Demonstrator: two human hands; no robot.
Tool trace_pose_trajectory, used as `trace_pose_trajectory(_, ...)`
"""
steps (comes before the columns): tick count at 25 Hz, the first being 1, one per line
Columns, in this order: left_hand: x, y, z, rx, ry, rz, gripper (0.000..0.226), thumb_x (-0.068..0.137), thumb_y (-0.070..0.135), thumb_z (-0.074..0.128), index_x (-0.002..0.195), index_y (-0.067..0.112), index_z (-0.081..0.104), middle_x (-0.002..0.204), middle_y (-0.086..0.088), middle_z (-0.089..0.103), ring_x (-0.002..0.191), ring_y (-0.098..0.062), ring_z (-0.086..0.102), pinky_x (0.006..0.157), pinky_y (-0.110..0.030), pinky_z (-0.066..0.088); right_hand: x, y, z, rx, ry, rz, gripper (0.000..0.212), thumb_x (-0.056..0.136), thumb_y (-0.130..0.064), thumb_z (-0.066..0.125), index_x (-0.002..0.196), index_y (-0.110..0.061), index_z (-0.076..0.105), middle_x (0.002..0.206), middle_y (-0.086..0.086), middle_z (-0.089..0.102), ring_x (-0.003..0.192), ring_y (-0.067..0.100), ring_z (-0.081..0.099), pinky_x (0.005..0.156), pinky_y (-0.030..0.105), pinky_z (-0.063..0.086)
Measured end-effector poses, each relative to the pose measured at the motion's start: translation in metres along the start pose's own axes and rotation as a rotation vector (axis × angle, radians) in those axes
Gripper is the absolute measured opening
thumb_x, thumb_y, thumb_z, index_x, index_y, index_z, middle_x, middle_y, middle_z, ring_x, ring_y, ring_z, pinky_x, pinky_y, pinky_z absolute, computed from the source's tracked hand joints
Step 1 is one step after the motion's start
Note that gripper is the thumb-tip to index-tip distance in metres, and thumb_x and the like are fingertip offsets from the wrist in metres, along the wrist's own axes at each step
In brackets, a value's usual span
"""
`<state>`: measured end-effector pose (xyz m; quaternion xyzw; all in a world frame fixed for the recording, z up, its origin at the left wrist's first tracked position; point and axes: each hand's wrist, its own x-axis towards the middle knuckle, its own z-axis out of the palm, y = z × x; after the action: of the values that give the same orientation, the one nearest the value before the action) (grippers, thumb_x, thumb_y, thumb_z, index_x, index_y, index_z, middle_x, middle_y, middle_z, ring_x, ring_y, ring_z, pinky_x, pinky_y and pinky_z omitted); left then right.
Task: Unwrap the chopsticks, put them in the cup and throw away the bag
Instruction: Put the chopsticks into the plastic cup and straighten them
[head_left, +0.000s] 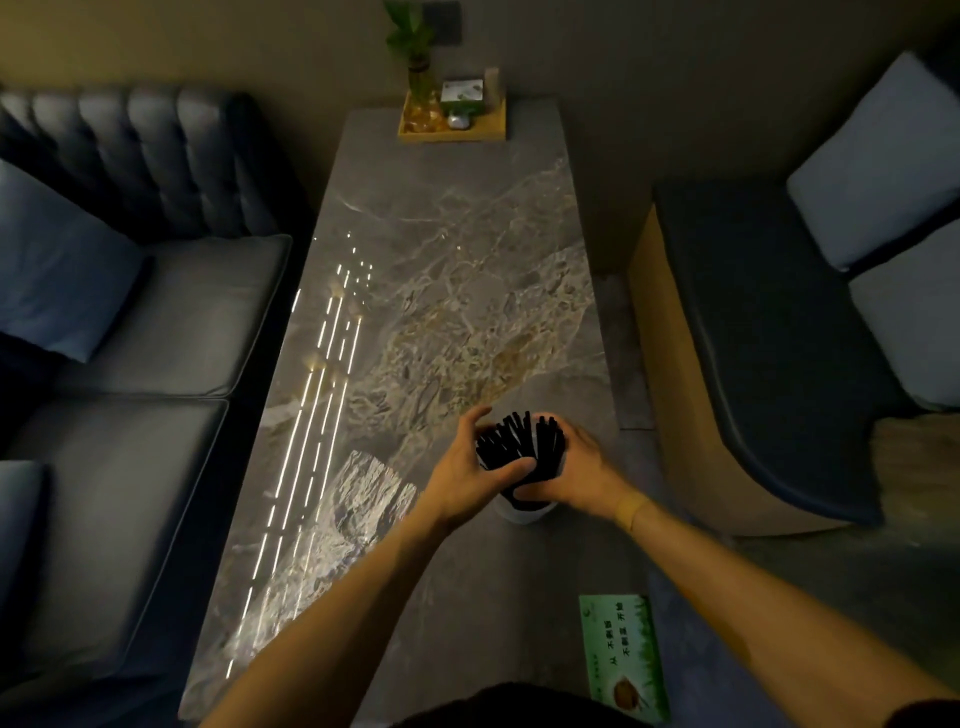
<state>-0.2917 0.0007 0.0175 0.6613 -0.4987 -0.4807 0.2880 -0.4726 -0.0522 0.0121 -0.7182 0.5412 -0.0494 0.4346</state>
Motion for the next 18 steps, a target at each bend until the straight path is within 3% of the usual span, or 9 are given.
trace_pose_trajectory(4, 0.003, 0.002, 0.011, -0.204, 0.042, -0.028, 0.078, 0.07, 0.051, 0.079, 0.131, 0.043, 0.031, 0.117, 0.012, 0.049, 0.1, 0.0, 0.057, 0.078, -0.017, 0.05, 0.001, -0.011, 0.001, -0.074, 0.013, -0.044, 0.11, 0.047, -0.07, 0.07, 0.14, -0.024, 0.036, 0.144, 0.002, 0.041, 0.135, 0.024, 0.036, 0.113, 0.041, 0.034)
trace_pose_trajectory(7, 0.001, 0.008, 0.021, -0.296, 0.068, -0.041, 0.068, 0.072, 0.048, 0.077, 0.125, 0.043, 0.035, 0.113, 0.019, 0.049, 0.101, 0.004, 0.056, 0.078, -0.019, 0.052, 0.001, -0.019, 0.008, -0.15, 0.014, -0.138, 0.1, 0.061, -0.053, 0.076, 0.144, -0.015, 0.034, 0.152, 0.004, 0.035, 0.145, 0.026, 0.022, 0.119, 0.042, 0.022)
trace_pose_trajectory(10, -0.002, 0.01, 0.028, -0.311, 0.043, -0.014, 0.065, 0.073, 0.051, 0.072, 0.127, 0.04, 0.037, 0.119, 0.018, 0.052, 0.11, 0.002, 0.054, 0.088, -0.021, 0.049, 0.002, -0.028, 0.016, -0.155, 0.106, -0.192, 0.072, 0.076, -0.036, 0.071, 0.138, -0.011, 0.044, 0.147, 0.007, 0.045, 0.144, 0.026, 0.028, 0.119, 0.041, 0.025)
trace_pose_trajectory(13, -0.006, 0.008, 0.026, -0.323, 0.017, -0.018, 0.062, 0.073, 0.052, 0.073, 0.125, 0.038, 0.044, 0.126, 0.01, 0.056, 0.115, -0.003, 0.057, 0.091, -0.021, 0.05, 0.001, -0.031, 0.019, -0.134, 0.132, -0.228, 0.051, 0.08, -0.031, 0.067, 0.125, -0.011, 0.056, 0.137, 0.01, 0.054, 0.14, 0.026, 0.037, 0.114, 0.045, 0.031)
trace_pose_trajectory(18, -0.013, 0.006, 0.02, -0.325, 0.019, 0.003, 0.05, 0.069, 0.051, 0.075, 0.112, 0.048, 0.051, 0.119, 0.013, 0.061, 0.109, 0.006, 0.059, 0.083, -0.013, 0.051, 0.002, -0.03, 0.023, -0.168, 0.171, -0.266, 0.043, 0.076, -0.037, 0.065, 0.111, -0.013, 0.062, 0.13, 0.008, 0.059, 0.137, 0.025, 0.04, 0.111, 0.047, 0.034)
